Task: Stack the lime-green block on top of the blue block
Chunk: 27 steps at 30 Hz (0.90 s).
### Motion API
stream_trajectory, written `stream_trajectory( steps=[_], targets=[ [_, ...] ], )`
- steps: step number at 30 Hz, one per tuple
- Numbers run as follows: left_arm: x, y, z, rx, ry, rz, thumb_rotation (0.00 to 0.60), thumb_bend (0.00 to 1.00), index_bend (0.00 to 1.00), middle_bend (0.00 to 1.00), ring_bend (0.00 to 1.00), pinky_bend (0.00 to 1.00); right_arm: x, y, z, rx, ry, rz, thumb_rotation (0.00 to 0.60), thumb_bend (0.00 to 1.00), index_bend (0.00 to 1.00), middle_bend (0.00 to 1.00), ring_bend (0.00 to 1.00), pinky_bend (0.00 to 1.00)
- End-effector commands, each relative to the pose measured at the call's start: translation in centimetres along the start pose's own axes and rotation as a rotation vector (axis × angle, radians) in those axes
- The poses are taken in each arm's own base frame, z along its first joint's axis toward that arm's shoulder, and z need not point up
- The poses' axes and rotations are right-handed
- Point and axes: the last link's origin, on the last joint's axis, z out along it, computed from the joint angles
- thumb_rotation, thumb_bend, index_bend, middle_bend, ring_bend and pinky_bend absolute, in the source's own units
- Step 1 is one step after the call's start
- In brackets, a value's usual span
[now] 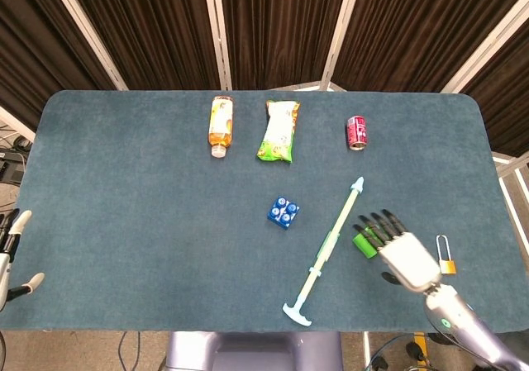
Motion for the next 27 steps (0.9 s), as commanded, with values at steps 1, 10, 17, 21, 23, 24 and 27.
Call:
stream_trajectory(
  steps=[1, 10, 17, 21, 23, 24, 27],
  targets=[
    [-0.3, 0.0, 0.4, 0.011, -0.008, 0.011, 0.600, 0.00, 0.00, 0.00, 0.00, 0.00, -0.8, 0.0, 2.3, 0.073, -0.045, -0.086, 0.600, 0.00, 0.03, 0.08, 0.00, 0.01],
    [-1.1, -0.1, 1.1, 0.037, -0.031, 0.035, 0.600, 0.00, 0.00, 0.00, 0.00, 0.00, -2.2, 0.3, 4.5, 0.123, -0.104, -0.179, 0.600, 0.09, 0.09, 0.14, 0.02, 0.10],
    [-1.4, 0.0, 1.3, 0.045, -0.038, 0.045, 0.600, 0.00, 0.00, 0.00, 0.00, 0.00, -3.7, 1.0, 5.4, 0.123, -0.162, -0.226, 0.600, 0.11, 0.13, 0.18, 0.05, 0.17],
    [-1.5, 0.0, 1.5, 0.050, -0.043, 0.049, 0.600, 0.00, 0.00, 0.00, 0.00, 0.00, -4.5, 1.7, 5.7, 0.097, -0.181, -0.240, 0.600, 0.11, 0.15, 0.21, 0.08, 0.18],
    [-1.5, 0.0, 1.5, 0.052, -0.044, 0.050, 0.600, 0.00, 0.00, 0.00, 0.00, 0.00, -4.7, 1.9, 5.8, 0.089, -0.177, -0.242, 0.600, 0.15, 0.19, 0.26, 0.13, 0.21],
    [-1.5, 0.0, 1.5, 0.053, -0.044, 0.050, 0.600, 0.00, 0.00, 0.00, 0.00, 0.00, -4.8, 2.0, 5.8, 0.086, -0.167, -0.245, 0.600, 0.17, 0.22, 0.29, 0.16, 0.23],
    [-1.6, 0.0, 1.6, 0.055, -0.048, 0.051, 0.600, 0.00, 0.00, 0.00, 0.00, 0.00, -4.9, 2.3, 6.0, 0.085, -0.137, -0.253, 0.600, 0.31, 0.33, 0.44, 0.30, 0.37]
  ],
)
